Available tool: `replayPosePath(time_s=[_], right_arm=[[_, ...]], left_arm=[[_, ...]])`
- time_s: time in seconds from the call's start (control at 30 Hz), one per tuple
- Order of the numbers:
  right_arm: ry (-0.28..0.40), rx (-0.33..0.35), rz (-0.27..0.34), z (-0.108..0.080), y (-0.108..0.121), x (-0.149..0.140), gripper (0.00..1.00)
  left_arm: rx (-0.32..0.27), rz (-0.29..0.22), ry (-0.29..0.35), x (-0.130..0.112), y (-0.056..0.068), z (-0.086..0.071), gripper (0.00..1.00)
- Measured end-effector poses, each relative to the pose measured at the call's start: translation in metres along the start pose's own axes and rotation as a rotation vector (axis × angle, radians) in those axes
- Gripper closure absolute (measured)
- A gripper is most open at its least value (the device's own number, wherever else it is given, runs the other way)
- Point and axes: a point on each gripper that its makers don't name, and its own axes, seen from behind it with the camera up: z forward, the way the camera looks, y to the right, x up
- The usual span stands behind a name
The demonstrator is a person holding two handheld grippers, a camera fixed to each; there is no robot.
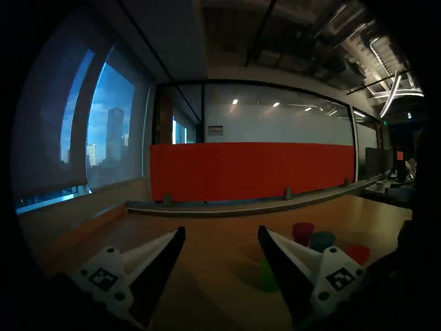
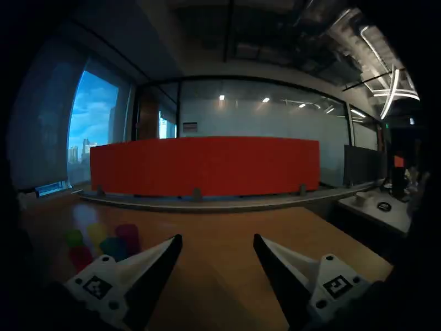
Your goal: Pour water
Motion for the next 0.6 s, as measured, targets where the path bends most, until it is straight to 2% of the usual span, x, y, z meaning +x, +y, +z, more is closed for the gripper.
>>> replayPosePath(time_s=[0.3, 0.6], right_arm=[[0.004, -0.003, -0.004, 0.007, -0.003, 0.039, 0.0], [0.022, 0.002, -0.027, 0.012, -0.006, 0.08, 0.0]], left_arm=[[-0.039, -0.029, 0.002, 0.047, -0.001, 0.009, 0.02], [-0.04, -0.02, 0.03, 0.097, -0.008, 0.019, 0.02]])
